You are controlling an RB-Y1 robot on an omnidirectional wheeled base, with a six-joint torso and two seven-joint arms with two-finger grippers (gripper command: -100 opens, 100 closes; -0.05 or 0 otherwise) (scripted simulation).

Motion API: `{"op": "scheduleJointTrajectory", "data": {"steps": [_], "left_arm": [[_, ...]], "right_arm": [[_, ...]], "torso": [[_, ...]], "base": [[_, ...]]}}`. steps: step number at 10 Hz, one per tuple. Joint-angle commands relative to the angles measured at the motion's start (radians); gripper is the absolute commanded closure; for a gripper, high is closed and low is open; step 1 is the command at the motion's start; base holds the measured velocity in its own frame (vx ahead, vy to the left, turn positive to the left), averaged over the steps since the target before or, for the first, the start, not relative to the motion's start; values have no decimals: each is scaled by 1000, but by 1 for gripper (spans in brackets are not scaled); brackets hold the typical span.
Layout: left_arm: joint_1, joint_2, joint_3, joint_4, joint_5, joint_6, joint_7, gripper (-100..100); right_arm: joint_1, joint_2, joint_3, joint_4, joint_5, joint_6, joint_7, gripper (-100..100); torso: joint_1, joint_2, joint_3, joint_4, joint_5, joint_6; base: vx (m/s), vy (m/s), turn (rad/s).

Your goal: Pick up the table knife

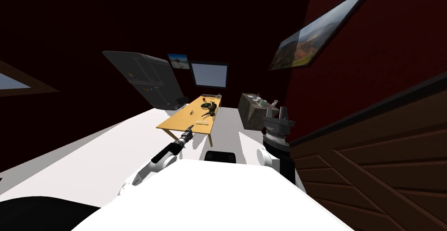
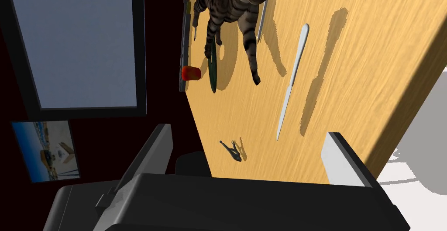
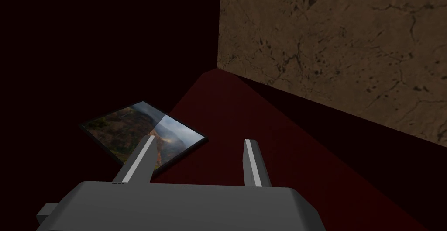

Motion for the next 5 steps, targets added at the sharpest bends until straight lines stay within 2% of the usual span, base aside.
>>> {"op": "scheduleJointTrajectory", "data": {"steps": [1, 2, 3, 4, 5], "left_arm": [[-25, 34, -18, 50, 46, 50, -19, -100], [-25, 34, -18, 61, 46, 52, -19, -100], [-31, 65, -30, 93, 87, 93, -38, -100], [-38, 90, -42, 124, 111, 122, -58, -100], [-38, 96, -42, 142, 127, 139, -58, -100]], "right_arm": [[0, 0, 0, 0, 0, 0, 0, 0], [0, 0, 0, 0, 0, 0, 0, 0], [0, 0, 0, 0, 0, 0, 0, 0], [0, 0, 0, 0, 0, 0, 0, 0], [0, 0, 0, 0, 0, 0, 0, 0]], "torso": [[0, 0, 0, 0, 0, 0], [1, 0, 0, 0, 0, 0], [1, 0, 0, 0, 1, 0], [-2, -1, 0, 0, 0, 0], [-6, -4, -2, -1, -1, 0]], "base": [[110, -77, 22], [99, -82, 24], [124, -146, 29], [194, -194, 47], [166, -143, 23]]}}
